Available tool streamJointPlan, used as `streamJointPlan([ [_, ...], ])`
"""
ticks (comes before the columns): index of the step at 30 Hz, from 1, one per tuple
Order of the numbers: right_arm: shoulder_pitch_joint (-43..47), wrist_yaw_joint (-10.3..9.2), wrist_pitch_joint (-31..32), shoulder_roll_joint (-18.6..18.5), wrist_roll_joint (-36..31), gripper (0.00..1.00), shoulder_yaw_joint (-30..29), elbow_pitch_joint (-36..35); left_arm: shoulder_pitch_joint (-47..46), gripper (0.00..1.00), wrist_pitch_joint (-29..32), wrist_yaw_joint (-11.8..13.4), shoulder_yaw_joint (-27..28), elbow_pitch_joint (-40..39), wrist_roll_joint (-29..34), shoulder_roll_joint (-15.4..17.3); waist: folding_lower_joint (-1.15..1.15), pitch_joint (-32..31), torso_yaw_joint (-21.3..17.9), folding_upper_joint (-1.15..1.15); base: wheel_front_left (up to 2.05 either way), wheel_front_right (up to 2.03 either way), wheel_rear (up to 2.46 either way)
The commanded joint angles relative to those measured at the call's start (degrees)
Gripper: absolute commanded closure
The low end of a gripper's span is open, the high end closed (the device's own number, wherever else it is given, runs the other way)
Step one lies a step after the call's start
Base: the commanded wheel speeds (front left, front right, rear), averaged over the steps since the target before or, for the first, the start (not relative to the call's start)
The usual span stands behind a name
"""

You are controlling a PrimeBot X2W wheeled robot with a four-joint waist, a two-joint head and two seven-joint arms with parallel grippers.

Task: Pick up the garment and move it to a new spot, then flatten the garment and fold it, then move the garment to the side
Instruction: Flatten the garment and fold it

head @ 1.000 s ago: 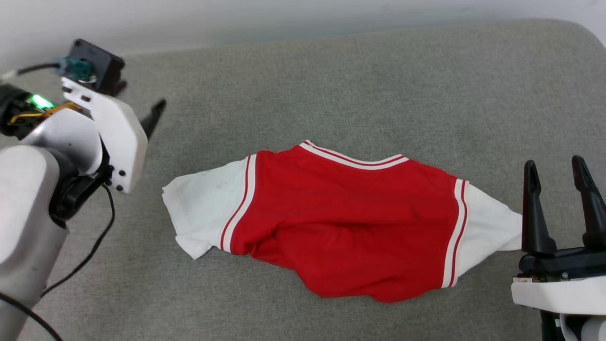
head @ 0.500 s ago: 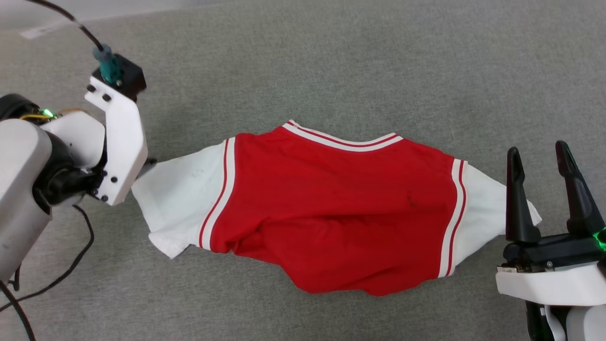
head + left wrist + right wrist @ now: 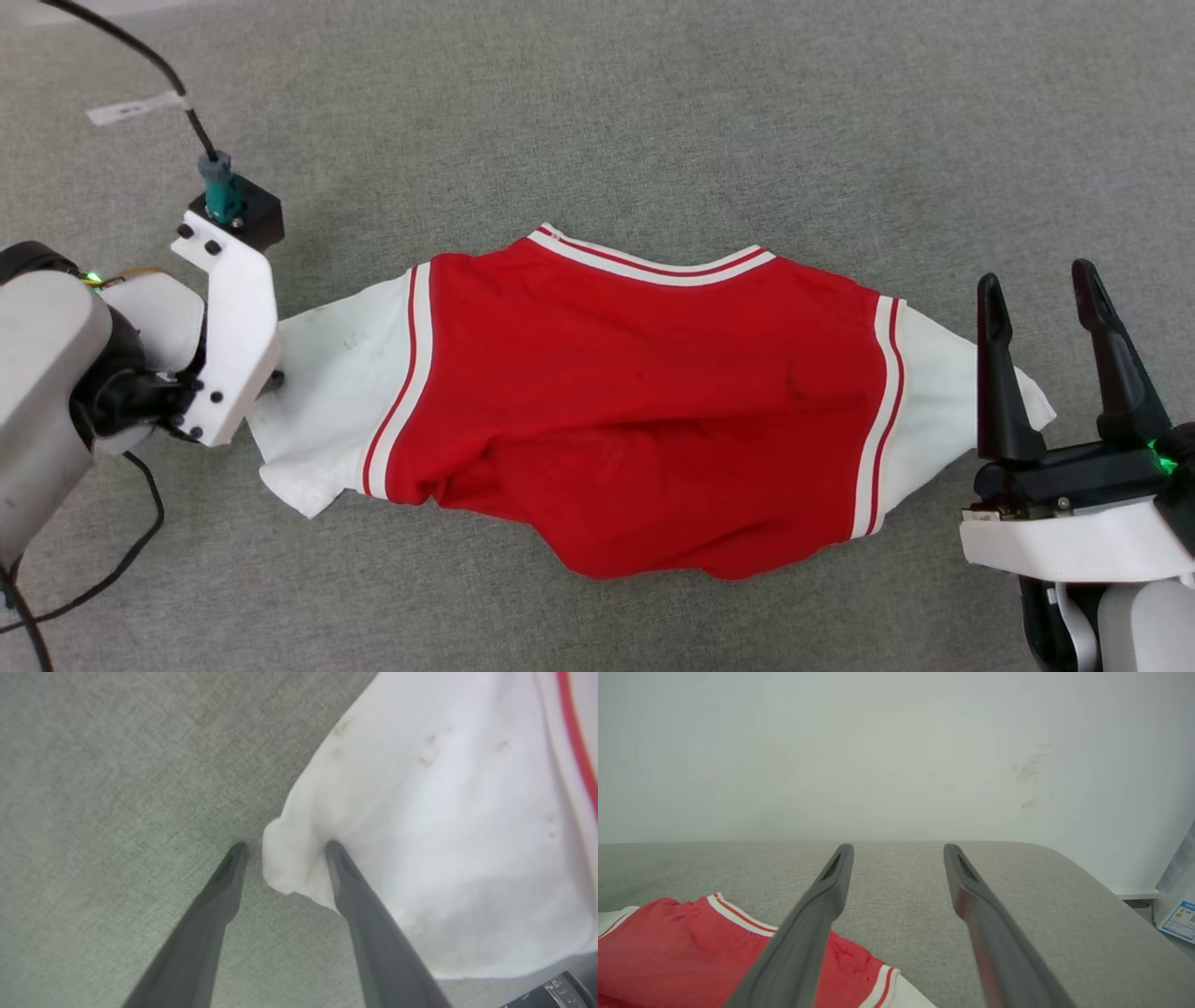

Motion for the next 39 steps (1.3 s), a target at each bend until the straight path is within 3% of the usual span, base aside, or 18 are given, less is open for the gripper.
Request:
streamJointPlan([
  [1,-0.32,-0.04,-0.12,0.25,-0.26,0.0,-0.08,0.62,2.05,1.0,-1.38,-0.02,-1.84,0.52,-0.22,-1.3,0.0,-0.66,0.07,0.0,0.0,0.0,0.0],
  [7,-1.22,-0.04,-0.12,-3.18,-1.61,0.0,-0.33,1.67,1.39,1.0,-7.19,-0.02,-0.36,0.57,-3.85,0.62,0.0,-4.26,0.99,0.0,0.0,0.0,0.0],
  [12,-2.89,-0.04,0.0,-10.15,-2.71,0.0,-0.04,2.74,2.09,1.0,-10.26,-0.02,-0.34,-1.45,-5.21,2.48,0.0,-7.75,2.16,0.0,0.0,0.0,0.0],
  [15,-5.34,-0.04,3.57,-15.34,-2.53,0.0,0.52,3.16,2.84,1.0,-11.73,-0.01,-0.58,-3.92,-5.56,4.12,0.0,-9.15,2.78,0.0,0.0,0.0,0.0],
  [22,-11.05,-0.04,22.5,-28.48,5.69,0.0,5.62,4.39,4.38,1.0,-14.01,0.77,-0.8,-8.96,-4.63,5.87,0.0,-10.24,4.99,0.0,0.0,0.0,0.0],
  [23,-11.05,-0.04,22.5,-28.48,5.69,0.0,5.62,4.39,4.38,1.0,-14.01,0.77,-0.8,-8.96,-4.63,5.87,0.0,-10.24,4.99,0.0,0.0,0.0,0.0],
  [31,-15.79,-0.04,51.61,-40.46,25.42,0.0,14.34,8.26,3.72,1.0,-15.61,1.66,-0.67,-10.99,-3.35,4.23,0.0,-8.84,7.12,0.0,0.0,0.0,0.0],
  [35,-17.27,-0.04,60.82,-43.69,32.85,0.0,18.83,10.3,2.48,1.0,-16.11,1.56,-0.48,-10.9,-2.7,3.33,0.0,-7.29,7.79,0.0,0.0,0.0,0.0],
  [39,-19.66,-0.04,66.57,-43.71,37.49,0.0,21.84,13.83,1.62,1.0,-16.65,1.23,-0.25,-10.56,-2.28,3.09,0.0,-5.44,8.12,0.0,0.0,0.0,0.0],
])
